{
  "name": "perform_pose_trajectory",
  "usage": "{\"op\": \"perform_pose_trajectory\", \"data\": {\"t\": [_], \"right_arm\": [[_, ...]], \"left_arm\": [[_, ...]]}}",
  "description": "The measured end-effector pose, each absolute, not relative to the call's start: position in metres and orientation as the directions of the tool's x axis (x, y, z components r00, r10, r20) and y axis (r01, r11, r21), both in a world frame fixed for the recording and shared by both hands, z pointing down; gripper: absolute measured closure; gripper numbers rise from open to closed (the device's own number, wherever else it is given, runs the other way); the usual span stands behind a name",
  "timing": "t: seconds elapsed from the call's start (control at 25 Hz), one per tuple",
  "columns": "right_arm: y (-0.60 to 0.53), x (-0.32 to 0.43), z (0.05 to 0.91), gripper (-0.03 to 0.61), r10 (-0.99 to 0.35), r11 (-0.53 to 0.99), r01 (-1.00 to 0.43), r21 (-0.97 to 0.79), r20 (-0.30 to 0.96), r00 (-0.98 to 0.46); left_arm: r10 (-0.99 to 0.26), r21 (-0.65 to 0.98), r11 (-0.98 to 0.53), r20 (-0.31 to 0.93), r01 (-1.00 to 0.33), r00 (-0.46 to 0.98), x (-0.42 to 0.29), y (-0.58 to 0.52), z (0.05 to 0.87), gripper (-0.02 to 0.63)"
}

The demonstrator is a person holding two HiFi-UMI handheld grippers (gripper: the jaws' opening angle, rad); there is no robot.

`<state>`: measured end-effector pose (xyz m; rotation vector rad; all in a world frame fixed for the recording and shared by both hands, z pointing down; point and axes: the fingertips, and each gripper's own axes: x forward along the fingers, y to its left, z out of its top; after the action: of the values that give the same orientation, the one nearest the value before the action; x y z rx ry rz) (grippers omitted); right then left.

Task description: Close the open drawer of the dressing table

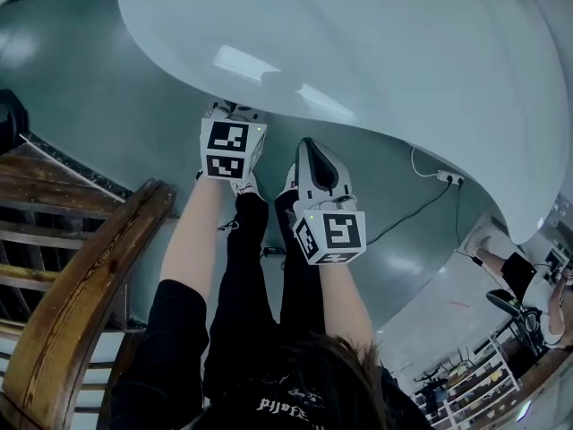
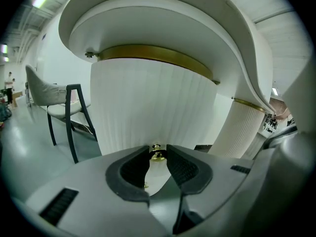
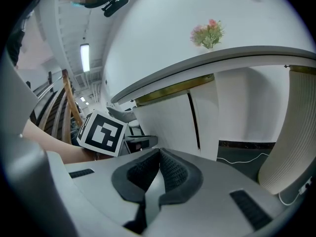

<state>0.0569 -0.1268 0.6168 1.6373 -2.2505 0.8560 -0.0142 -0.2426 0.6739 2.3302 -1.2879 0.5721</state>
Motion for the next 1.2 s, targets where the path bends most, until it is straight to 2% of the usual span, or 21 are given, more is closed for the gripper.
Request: {"op": "perform_pose_trajectory", "data": {"t": [0.64, 0.84, 1.0, 1.2], "right_arm": [[-0.132, 0.051, 0.618, 0.552, -0.786, 0.217, -0.920, -0.325, 0.501, -0.362], [-0.130, 0.050, 0.612, 0.552, -0.791, 0.212, -0.923, -0.322, 0.498, -0.356], [-0.126, 0.045, 0.603, 0.552, -0.783, 0.229, -0.920, -0.319, 0.501, -0.369], [-0.122, 0.045, 0.584, 0.552, -0.776, 0.250, -0.918, -0.309, 0.503, -0.380]], "left_arm": [[-0.698, 0.155, -0.492, 0.517, -0.857, 0.495, -0.011, -0.253, 0.673, 0.489], [-0.703, 0.204, -0.459, 0.512, -0.865, 0.494, -0.012, -0.252, 0.673, 0.489], [-0.697, 0.274, -0.437, 0.499, -0.857, 0.515, -0.018, -0.245, 0.668, 0.419], [-0.691, 0.272, -0.407, 0.533, -0.872, 0.488, -0.035, -0.225, 0.664, 0.408]]}}
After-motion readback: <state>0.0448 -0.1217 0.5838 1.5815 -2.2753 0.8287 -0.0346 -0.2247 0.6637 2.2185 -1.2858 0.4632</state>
